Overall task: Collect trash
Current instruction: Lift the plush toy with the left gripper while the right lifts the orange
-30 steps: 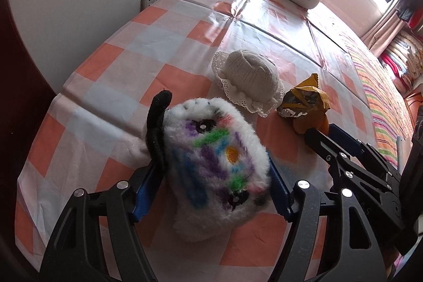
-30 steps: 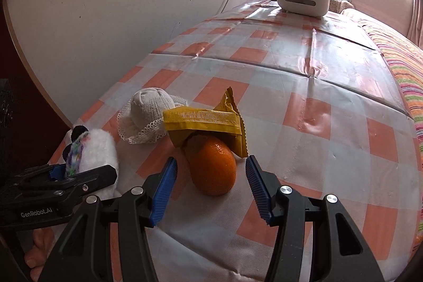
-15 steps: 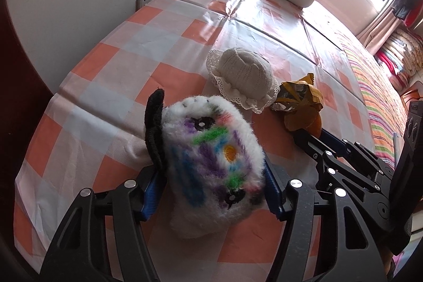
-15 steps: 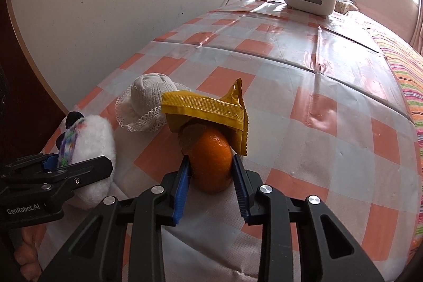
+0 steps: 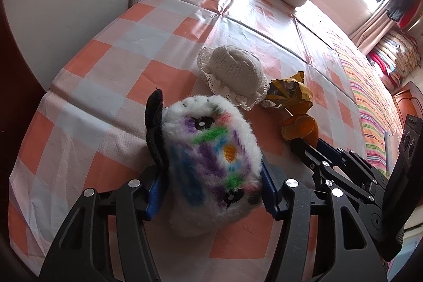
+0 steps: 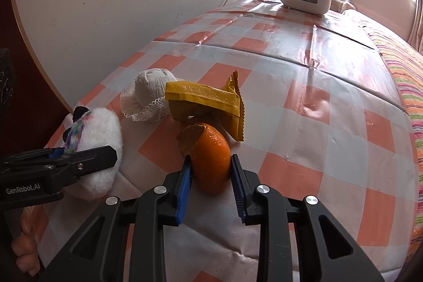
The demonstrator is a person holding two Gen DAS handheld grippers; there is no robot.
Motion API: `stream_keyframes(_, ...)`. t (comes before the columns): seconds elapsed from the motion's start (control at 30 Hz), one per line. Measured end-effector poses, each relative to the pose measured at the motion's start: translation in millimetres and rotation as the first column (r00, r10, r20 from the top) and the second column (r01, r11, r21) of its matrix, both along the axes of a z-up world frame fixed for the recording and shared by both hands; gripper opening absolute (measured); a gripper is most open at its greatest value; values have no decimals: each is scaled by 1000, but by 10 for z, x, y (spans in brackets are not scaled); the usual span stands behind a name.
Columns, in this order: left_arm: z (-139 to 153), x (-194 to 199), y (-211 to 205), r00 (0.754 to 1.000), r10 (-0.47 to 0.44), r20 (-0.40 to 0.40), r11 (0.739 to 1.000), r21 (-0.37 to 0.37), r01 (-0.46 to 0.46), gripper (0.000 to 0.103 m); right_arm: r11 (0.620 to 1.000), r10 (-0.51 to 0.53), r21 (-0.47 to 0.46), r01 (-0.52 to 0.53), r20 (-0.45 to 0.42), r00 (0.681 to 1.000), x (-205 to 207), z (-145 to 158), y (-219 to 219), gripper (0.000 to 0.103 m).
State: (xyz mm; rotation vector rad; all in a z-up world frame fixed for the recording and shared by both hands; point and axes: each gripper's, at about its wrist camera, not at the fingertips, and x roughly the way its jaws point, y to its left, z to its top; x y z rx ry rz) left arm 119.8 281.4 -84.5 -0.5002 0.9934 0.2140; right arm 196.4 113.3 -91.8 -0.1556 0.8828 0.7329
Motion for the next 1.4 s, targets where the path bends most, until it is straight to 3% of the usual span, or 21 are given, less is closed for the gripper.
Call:
stream_keyframes(0.6,13,30,-70,999,-34,8,999,-14,34,58,1000,-30,8,30,3,1000,-79,31,-189,28)
stream_keyframes(1.4,136,127,-505,991,-128,38,992,-10,128,58,995,-101,25,101,1,995,-170,103,-720,28)
